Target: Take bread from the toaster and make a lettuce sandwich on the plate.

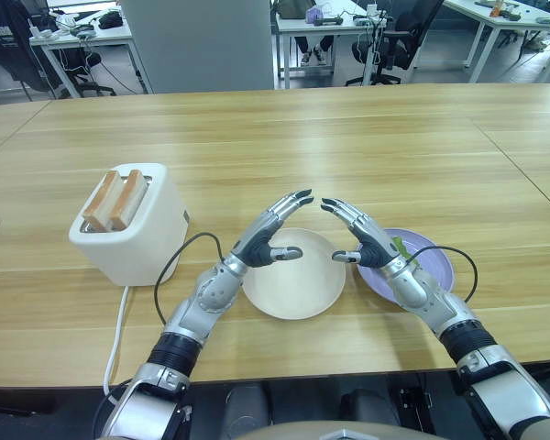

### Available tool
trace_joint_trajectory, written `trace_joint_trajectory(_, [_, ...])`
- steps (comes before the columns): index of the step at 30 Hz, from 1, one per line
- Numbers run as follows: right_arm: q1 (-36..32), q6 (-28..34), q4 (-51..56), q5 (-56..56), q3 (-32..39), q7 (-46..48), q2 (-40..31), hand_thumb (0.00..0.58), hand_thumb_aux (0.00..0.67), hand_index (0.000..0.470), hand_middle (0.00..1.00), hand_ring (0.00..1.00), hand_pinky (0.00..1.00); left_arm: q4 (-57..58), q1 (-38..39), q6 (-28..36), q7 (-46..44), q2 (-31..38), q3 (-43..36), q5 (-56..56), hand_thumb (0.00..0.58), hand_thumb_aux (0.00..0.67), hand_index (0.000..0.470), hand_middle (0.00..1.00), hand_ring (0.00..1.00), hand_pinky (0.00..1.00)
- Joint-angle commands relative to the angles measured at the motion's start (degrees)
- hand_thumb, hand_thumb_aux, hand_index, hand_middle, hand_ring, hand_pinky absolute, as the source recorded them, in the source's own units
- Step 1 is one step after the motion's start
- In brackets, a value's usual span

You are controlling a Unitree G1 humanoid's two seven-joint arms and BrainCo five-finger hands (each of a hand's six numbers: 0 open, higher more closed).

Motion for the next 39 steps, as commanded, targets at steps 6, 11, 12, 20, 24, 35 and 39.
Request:
trace_joint_trajectory(6, [0.0,0.1,-0.5,1.1,-0.4,0.9,0.2,0.000,0.000,0.000,0.00,0.00,0.00,0.9,-0.1,1.7,-0.6,0.2,0.8,-1.1,0.000,0.000,0.000,0.00,0.00,0.00])
trace_joint_trajectory(11, [-0.1,0.2,-0.5,1.2,-0.3,0.9,0.3,0.000,0.000,0.000,0.00,0.00,0.00,1.1,-0.4,2.3,-0.2,0.7,1.5,-0.8,0.000,0.000,0.000,0.00,0.00,0.00])
trace_joint_trajectory(12, [-0.1,0.3,-0.4,1.2,-0.3,0.8,0.4,0.000,0.000,0.000,0.00,0.00,0.00,1.0,-0.6,3.3,0.4,1.0,2.2,-0.3,0.000,0.000,0.000,0.00,0.00,0.00])
trace_joint_trajectory(20, [0.4,1.5,-1.4,0.8,-0.6,0.5,0.7,0.000,0.000,0.000,0.00,0.00,0.00,-11.4,-4.1,25.5,4.7,17.6,12.0,18.1,0.000,0.000,0.000,0.00,0.00,0.00])
trace_joint_trajectory(24, [0.9,2.0,-2.4,0.8,-0.6,0.5,0.7,0.000,0.000,0.000,0.00,0.00,0.00,-13.5,-6.7,36.5,0.4,30.1,16.8,23.5,0.000,0.000,0.000,0.00,0.00,0.00])
trace_joint_trajectory(35, [2.2,3.5,-5.0,1.1,-1.1,0.8,0.2,0.000,0.000,0.000,0.00,0.00,0.00,1.1,-8.3,47.6,-11.9,46.5,13.2,26.7,0.000,0.000,0.000,0.00,0.00,0.00])
trace_joint_trajectory(39, [2.6,3.7,-5.3,1.1,-1.3,0.8,0.0,0.000,0.000,0.000,0.00,0.00,0.00,3.3,-7.6,47.2,-14.6,45.6,10.5,24.8,0.000,0.000,0.000,0.00,0.00,0.00])
